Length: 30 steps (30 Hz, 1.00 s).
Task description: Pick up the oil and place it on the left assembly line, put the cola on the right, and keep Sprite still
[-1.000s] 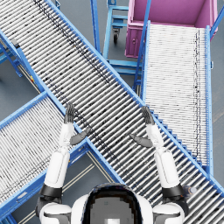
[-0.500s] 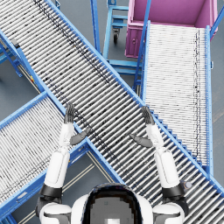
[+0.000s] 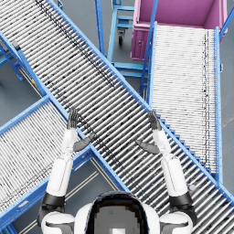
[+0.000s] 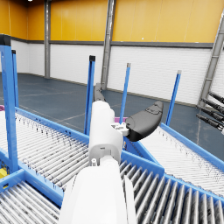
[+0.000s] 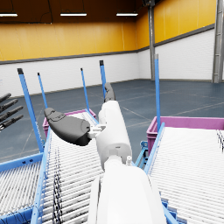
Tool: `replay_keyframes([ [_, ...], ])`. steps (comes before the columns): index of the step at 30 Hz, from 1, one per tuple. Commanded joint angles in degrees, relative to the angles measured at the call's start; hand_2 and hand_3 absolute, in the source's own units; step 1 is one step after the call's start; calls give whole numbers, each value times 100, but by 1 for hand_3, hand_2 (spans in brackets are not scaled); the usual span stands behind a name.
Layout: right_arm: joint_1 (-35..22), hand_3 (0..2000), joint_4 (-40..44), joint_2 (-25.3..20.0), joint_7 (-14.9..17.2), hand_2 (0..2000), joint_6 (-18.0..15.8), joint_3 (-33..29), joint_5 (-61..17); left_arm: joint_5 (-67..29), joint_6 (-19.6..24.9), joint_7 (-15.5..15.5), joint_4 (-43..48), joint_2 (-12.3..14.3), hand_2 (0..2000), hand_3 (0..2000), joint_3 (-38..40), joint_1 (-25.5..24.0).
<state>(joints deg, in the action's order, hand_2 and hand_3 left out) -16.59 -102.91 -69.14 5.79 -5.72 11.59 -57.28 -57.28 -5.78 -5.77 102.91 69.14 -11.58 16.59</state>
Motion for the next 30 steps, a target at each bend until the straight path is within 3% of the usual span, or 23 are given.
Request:
replay_keyframes([
  [1, 0, 0, 0, 0, 0, 0, 0, 0, 0, 0, 0, 0, 0, 0, 0, 0, 0, 0],
  [30, 0, 0, 0, 0, 0, 0, 0, 0, 0, 0, 0, 0, 0, 0, 0, 0, 0, 0],
])
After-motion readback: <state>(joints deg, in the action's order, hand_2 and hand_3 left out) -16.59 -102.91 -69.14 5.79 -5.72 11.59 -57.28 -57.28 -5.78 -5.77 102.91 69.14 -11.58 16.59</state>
